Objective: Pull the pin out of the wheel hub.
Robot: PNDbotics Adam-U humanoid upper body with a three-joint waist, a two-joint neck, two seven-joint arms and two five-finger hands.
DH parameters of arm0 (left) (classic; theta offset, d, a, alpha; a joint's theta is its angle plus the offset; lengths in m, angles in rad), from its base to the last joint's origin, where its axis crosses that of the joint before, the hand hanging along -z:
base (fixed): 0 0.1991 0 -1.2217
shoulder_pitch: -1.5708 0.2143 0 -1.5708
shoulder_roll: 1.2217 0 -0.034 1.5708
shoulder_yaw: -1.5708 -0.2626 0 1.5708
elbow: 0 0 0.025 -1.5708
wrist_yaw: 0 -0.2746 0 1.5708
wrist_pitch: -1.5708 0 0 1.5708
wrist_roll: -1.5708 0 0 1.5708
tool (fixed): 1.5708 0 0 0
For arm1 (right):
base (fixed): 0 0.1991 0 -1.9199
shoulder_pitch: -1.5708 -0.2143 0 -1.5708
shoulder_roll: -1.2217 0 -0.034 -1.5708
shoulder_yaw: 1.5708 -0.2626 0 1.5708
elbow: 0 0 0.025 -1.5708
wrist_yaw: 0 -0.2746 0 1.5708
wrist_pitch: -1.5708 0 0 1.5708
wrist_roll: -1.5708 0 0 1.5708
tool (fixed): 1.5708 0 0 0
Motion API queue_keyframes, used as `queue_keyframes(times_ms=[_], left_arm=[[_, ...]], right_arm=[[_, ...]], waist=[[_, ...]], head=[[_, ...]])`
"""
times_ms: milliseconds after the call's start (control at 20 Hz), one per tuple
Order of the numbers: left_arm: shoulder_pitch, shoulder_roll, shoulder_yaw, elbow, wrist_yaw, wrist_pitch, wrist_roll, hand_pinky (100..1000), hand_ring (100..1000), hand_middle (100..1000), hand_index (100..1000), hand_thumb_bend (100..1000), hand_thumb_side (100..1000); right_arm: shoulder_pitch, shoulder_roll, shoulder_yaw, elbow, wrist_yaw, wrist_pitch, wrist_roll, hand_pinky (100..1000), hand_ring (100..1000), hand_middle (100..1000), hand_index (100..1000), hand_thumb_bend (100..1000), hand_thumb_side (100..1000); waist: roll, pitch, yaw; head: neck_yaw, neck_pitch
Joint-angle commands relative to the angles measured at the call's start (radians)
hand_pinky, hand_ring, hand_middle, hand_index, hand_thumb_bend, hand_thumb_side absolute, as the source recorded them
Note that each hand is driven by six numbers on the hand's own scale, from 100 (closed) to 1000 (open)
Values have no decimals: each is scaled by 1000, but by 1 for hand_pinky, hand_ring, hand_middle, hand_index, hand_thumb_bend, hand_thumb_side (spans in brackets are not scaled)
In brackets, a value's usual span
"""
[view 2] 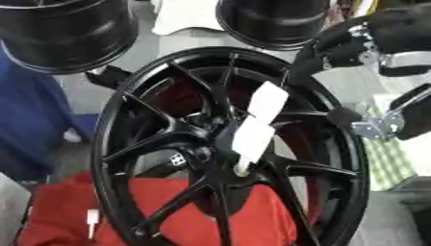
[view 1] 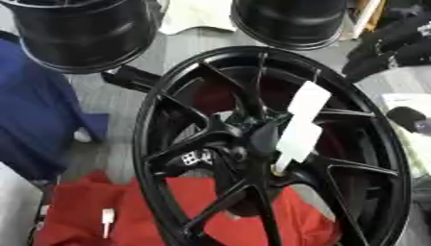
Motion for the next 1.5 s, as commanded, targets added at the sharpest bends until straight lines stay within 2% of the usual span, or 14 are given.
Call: queue_keyframes(times_ms=[50, 200, 400, 950, 1150, 1500], left_arm=[[-16, 18, 7, -12, 7, 0, -3, 640, 781, 744, 797, 582, 420], [-19, 16, 4, -11, 9, 1, -5, 640, 781, 744, 797, 580, 419], [-25, 11, 1, -9, 12, 3, -8, 640, 781, 744, 797, 579, 419], [-33, 2, -3, -4, 20, 6, -13, 640, 782, 744, 796, 576, 419], [-35, 1, -3, -1, 23, 7, -13, 640, 782, 744, 796, 575, 419], [-36, -4, -4, 2, 23, 9, -14, 640, 782, 744, 795, 574, 419]], right_arm=[[-21, -19, 11, -12, -25, -32, 8, 953, 931, 860, 922, 100, 303], [-34, -12, 33, -12, -28, -54, 10, 952, 930, 858, 922, 100, 290], [-47, 0, 59, -12, -26, -50, 13, 957, 936, 861, 917, 100, 260], [-113, 48, 130, -12, -33, 43, 72, 978, 954, 880, 934, 100, 260], [-131, 58, 148, -12, -42, 58, 101, 988, 961, 884, 948, 100, 267], [-163, 78, 164, -12, -47, 83, 140, 990, 943, 834, 946, 100, 281]], waist=[[1, -21, 3], [-3, -25, 4], [-7, -27, 8], [-17, -33, 14], [-19, -33, 14], [-23, -30, 16]], head=[[-3, -6], [-4, -2], [-5, 7], [-18, 40], [-19, 44], [-26, 55]])
